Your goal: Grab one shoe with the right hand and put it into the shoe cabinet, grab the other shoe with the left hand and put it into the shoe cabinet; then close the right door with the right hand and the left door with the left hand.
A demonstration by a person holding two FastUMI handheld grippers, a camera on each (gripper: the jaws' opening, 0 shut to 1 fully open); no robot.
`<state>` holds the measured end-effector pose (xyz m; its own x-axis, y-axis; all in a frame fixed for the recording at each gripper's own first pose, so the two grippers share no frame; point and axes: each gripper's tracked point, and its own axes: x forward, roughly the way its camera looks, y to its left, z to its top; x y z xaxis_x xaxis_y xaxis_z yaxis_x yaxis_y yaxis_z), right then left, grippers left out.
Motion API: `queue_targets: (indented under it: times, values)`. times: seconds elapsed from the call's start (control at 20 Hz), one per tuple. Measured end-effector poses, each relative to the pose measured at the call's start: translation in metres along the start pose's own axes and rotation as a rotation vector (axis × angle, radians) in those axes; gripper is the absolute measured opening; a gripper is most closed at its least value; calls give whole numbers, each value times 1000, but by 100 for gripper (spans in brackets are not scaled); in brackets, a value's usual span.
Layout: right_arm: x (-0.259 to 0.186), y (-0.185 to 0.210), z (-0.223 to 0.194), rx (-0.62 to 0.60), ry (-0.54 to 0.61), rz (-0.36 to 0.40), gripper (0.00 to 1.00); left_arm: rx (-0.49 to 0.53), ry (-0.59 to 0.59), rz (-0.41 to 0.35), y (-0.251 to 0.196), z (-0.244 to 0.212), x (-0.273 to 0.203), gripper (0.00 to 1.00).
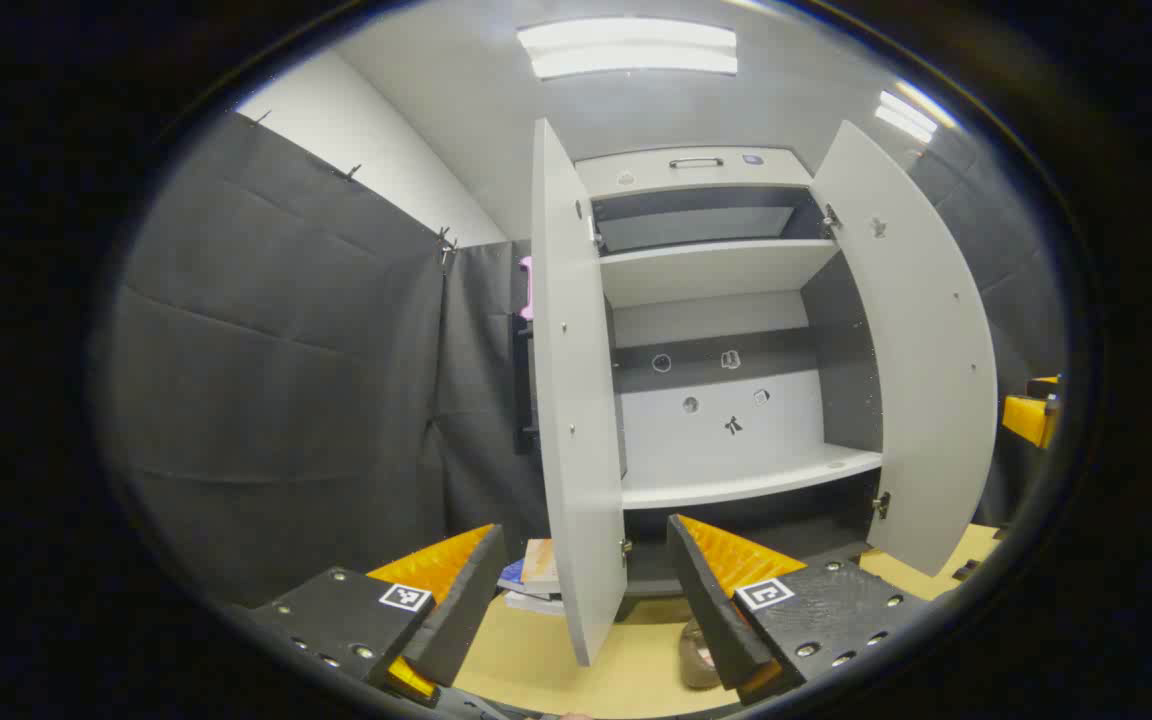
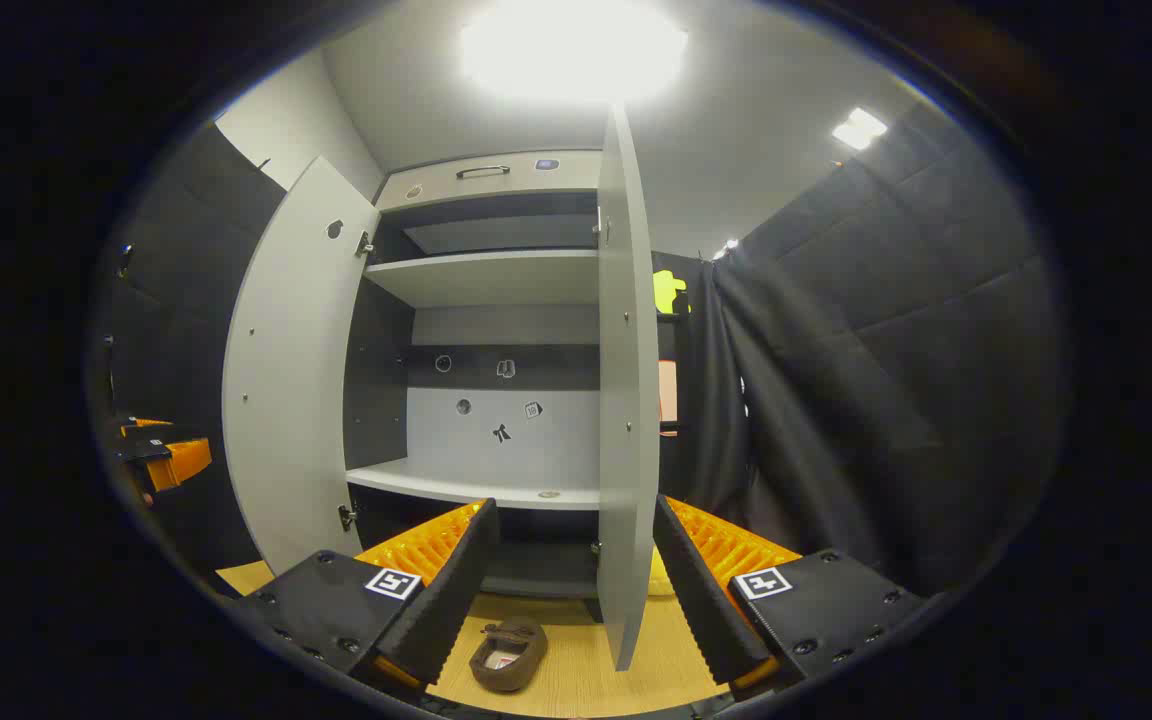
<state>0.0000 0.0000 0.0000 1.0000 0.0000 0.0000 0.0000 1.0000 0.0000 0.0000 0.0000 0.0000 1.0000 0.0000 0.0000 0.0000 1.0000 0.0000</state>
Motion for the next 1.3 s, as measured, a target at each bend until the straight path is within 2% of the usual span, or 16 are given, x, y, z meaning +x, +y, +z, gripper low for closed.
queue_targets:
  times: [0.05, 0.1, 0.35, 0.4, 0.45, 0.5, 0.6, 0.65, 0.7, 0.75, 0.8, 1.15, 1.3]
  values:
    - [0, 0, 0, 1, -1, -3, 96, 0, 2, -1, 0, -1, -1, 100]
    - [-1, 0, -1, 2, 2, -3, 98, 0, 2, -5, -1, -1, -1, 94]
    - [-13, 4, -6, -8, 16, 6, 98, 7, -8, -18, -4, 1, -6, 94]
    - [-15, 4, -6, -9, 14, 6, 96, 4, -8, -21, -5, 2, -6, 100]
    - [-16, 4, -4, -8, 10, 5, 96, 3, -10, -25, -6, 2, -7, 100]
    - [-16, 4, -3, -7, 5, 4, 96, 5, -13, -26, -6, 3, -7, 94]
    - [-17, 4, -1, -4, -2, -1, 96, 10, -20, -26, -6, 6, -8, 94]
    - [-17, 4, 0, 0, -4, -1, 98, 12, -23, -26, -6, 6, -10, 100]
    - [-17, 4, 0, 4, -6, -4, 98, 12, -25, -26, -5, 8, -9, 100]
    - [-17, 3, 1, 6, -7, -6, 98, 13, -28, -28, -5, 7, -11, 94]
    - [-17, 4, 2, 6, -9, -7, 98, 16, -29, -28, -6, 8, -11, 94]
    - [-9, 18, 0, 8, 12, 4, 98, 15, -34, -38, -2, 7, -14, 94]
    - [-1, 31, -4, -4, 29, 30, 98, -3, -33, -26, 2, 6, -16, 100]
